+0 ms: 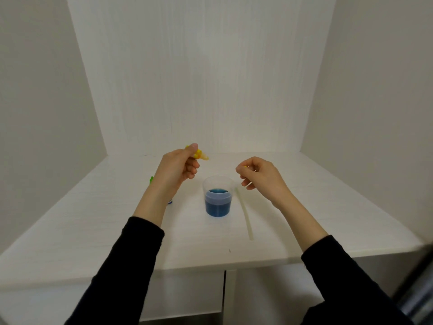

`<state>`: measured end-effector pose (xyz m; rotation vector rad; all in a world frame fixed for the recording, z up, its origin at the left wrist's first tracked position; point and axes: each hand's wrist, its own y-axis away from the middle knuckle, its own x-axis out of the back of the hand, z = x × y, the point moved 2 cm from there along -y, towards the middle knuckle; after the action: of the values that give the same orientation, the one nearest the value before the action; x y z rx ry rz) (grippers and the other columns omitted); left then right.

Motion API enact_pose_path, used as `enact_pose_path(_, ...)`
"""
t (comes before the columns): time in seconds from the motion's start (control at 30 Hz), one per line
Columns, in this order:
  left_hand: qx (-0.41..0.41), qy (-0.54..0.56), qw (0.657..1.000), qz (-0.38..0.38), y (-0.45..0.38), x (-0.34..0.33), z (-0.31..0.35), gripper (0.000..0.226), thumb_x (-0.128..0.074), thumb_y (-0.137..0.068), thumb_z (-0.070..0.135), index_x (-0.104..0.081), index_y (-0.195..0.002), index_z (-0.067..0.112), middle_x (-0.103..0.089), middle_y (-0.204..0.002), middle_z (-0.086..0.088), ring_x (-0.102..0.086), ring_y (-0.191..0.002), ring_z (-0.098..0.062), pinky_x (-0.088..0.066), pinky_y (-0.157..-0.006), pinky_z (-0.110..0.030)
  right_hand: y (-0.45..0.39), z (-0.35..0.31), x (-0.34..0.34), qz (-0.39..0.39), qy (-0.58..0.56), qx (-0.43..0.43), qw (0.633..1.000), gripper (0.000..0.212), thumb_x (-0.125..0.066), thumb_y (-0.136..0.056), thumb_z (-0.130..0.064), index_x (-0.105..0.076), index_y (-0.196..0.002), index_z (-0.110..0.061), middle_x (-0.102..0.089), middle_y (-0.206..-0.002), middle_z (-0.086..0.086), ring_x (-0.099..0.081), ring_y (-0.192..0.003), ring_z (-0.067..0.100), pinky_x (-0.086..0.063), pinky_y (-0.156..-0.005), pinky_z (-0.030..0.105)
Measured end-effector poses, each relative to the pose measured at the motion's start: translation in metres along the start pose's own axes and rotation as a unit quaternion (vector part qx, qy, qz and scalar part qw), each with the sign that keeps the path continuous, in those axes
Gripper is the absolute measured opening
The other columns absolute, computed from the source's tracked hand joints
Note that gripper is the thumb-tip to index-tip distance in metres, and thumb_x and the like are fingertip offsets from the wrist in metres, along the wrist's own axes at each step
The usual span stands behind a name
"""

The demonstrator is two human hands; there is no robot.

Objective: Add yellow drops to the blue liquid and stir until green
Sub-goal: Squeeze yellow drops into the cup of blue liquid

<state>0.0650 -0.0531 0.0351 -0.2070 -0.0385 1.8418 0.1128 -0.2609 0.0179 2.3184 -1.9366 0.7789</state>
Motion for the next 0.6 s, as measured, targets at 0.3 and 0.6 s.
enact_pose_path(0.3,-0.076,-0.23,0.97,0.005,-0.017,-0.01,0.022,0.035,-0.062,-0.093,0.037,-0.067,-0.088,0.002,-0.064,-0.066,-0.002,-0.053,-0.044,-0.005,-0.045,-0.048,-0.019,0.0,0.006,-0.003,-0.017,-0.004,-0.012,1.0,0.012,-0.064,-0.084,-0.027,-0.065,-0.091,-0.017,-0.064,-0.075,-0.005,-0.063,-0.056,0.003,-0.047,-0.053,0.016)
enact_pose_path(0.6,-0.114,-0.37,0.922,-0.005,-0.02,-0.026,0.032,0.037,-0.065,-0.09,0.041,-0.065,-0.089,0.004,-0.065,-0.069,-0.001,-0.056,-0.052,-0.008,-0.042,-0.051,-0.02,0.0,0.007,-0.005,-0.014,0.008,-0.017,1.0,0.016,-0.063,-0.085,-0.027,-0.064,-0.096,-0.015,-0.063,-0.076,-0.004,-0.064,-0.062,0.009,-0.047,-0.055,0.02)
